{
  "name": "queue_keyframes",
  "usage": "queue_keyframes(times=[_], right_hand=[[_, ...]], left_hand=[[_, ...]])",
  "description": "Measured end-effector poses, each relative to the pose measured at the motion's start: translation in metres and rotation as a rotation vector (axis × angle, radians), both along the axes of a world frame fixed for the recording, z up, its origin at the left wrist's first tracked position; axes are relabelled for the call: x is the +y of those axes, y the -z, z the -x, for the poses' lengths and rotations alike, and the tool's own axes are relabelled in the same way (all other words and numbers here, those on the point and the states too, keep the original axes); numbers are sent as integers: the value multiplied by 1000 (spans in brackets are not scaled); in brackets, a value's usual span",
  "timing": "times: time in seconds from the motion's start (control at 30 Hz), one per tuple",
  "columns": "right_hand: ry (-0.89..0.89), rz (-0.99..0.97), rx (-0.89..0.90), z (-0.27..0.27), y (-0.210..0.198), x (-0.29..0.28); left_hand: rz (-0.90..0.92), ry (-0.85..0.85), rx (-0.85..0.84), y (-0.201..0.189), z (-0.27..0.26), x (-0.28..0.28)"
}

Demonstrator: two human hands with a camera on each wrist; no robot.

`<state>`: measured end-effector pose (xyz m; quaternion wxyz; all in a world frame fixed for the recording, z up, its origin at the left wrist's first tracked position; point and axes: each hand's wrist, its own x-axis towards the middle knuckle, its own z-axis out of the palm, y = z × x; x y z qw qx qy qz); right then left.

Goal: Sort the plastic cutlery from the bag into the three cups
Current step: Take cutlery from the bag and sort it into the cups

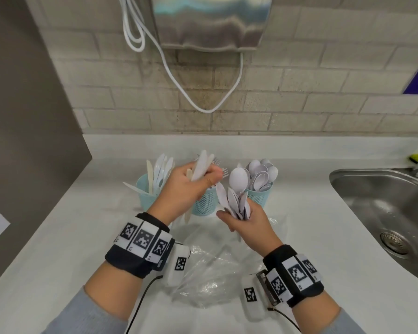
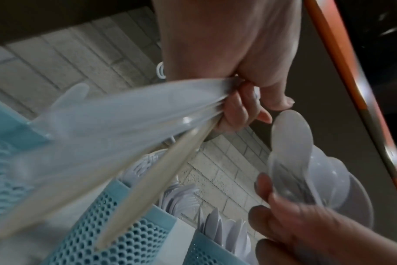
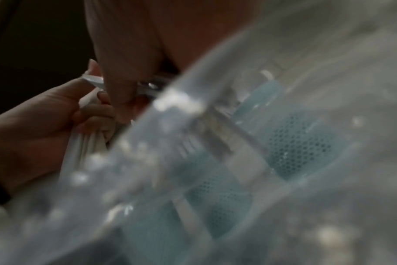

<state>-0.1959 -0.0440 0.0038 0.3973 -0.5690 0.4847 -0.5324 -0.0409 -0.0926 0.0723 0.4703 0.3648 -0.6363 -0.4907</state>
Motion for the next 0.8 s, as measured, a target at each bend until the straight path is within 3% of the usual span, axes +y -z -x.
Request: queue_keyframes(times=[0.1, 0.47, 0.8], right_hand=[[-67, -25, -26, 3, -4, 1], [-70, -105, -66, 5, -2, -3], [-90, -86, -41, 10, -1, -2]], left_hand=[[10, 116, -89, -2, 5, 8], [83, 117, -322, 7, 9, 7], [-23, 101, -257, 4, 10, 6]])
